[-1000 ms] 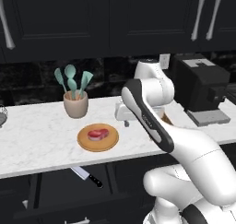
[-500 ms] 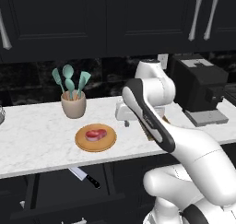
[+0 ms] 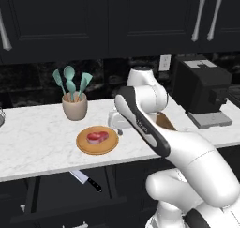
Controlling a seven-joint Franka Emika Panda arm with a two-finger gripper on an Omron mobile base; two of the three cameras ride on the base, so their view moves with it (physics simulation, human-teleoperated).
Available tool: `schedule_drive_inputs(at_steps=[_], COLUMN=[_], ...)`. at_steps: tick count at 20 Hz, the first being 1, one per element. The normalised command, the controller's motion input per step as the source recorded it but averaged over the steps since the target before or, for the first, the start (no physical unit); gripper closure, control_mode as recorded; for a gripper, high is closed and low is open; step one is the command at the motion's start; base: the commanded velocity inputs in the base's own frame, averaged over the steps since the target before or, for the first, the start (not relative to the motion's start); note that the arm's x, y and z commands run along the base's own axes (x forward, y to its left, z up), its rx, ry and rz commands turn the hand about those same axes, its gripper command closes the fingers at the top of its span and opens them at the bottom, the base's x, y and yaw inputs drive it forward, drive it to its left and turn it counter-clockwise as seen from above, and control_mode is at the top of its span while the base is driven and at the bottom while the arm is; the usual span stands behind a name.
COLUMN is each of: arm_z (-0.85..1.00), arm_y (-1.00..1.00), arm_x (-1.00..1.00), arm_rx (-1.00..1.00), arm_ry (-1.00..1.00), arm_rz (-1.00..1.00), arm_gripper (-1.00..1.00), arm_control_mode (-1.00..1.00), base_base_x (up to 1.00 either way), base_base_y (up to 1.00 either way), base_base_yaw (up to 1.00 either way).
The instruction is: Pick up the knife from the drawer and place it on the cutting board. Then place the meat from the plate to the cutting board.
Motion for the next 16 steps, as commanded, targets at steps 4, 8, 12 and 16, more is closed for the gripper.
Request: schedule_drive_inputs(at_steps=[4, 8, 12, 16], arm_z=[-0.49, -0.60, -0.46, -0.31], arm_y=[0.29, 0.63, 0.79, 0.49], arm_x=[0.00, 0.00, 0.00, -0.03], arm_rx=[0.00, -0.03, -0.03, -0.01], arm_ry=[0.01, 0.07, 0.06, 0.02], arm_rz=[0.21, 0.08, 0.06, 0.01], arm_gripper=[-1.00, -1.00, -1.00, -1.00], arm_control_mode=[-1.00, -1.00, -1.00, -1.00], base_base_x=[0.00, 0.00, 0.00, 0.00], base_base_y=[0.00, 0.00, 0.00, 0.00], base_base_yaw=[0.00, 0.00, 0.00, 0.00])
